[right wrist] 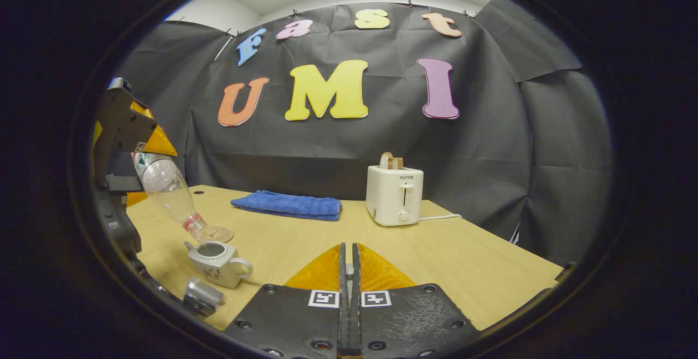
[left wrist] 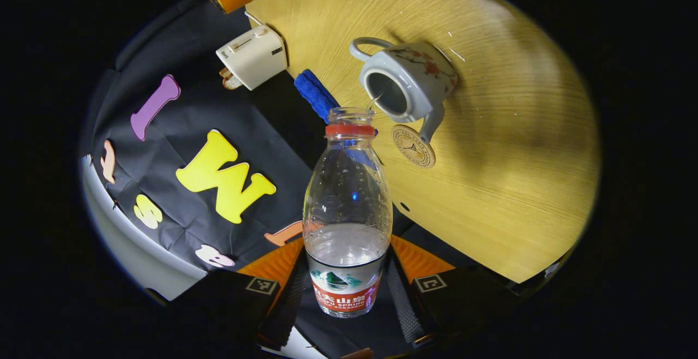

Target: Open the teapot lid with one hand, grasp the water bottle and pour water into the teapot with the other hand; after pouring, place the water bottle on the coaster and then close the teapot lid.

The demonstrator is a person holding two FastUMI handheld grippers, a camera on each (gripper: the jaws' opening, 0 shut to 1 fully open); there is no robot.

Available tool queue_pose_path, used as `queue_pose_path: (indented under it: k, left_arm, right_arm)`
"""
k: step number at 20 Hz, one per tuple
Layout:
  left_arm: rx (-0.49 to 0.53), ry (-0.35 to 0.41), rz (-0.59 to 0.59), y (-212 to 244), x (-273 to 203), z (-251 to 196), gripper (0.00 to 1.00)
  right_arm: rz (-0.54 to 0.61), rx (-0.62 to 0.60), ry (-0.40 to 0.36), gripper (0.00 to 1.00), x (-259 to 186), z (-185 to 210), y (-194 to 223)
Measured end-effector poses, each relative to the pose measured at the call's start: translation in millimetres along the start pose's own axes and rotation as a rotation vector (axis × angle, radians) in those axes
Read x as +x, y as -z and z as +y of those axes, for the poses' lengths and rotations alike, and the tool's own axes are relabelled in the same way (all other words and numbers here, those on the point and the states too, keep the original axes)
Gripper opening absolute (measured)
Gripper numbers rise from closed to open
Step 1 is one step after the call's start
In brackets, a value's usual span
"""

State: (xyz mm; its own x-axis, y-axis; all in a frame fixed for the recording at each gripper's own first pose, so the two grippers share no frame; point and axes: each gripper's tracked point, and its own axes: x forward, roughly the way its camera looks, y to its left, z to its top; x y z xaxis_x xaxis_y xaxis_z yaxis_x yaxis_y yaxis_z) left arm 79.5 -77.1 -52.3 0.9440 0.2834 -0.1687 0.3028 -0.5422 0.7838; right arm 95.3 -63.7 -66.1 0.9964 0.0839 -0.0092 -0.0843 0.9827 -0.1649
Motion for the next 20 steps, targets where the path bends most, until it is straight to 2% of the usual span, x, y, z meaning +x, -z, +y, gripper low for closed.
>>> queue_pose_path:
  k: [7, 8, 9, 14, 17, 20]
  left_arm:
    - [0.114, -0.003, 0.006, -4.3, -11.8, 4.7, 0.76]
    - [0.131, -0.005, 0.008, -4.2, -10.7, 6.2, 0.80]
    - [0.133, -0.008, 0.008, -4.1, -10.8, 6.9, 0.76]
    - [0.107, -0.016, -0.003, -4.7, -10.2, 8.6, 0.76]
    - [0.003, -0.091, -0.085, -13.4, -14.4, 11.2, 0.76]
    - [-0.194, -0.115, -0.149, -11.9, -8.6, -4.0, 0.76]
  right_arm:
    - [-0.008, 0.012, 0.000, 0.00, -1.4, -6.0, -3.5]
    - [-0.005, 0.015, 0.006, 0.00, -0.4, -8.5, -3.1]
    - [-0.005, 0.018, 0.009, 0.00, -0.9, -10.0, -3.5]
    - [-0.005, 0.026, 0.010, 0.00, -0.2, -13.4, -3.1]
    - [0.000, 0.025, 0.007, 0.00, -0.9, -15.5, -2.3]
    - [-0.022, 0.024, 0.012, 0.00, -8.2, -22.7, -14.2]
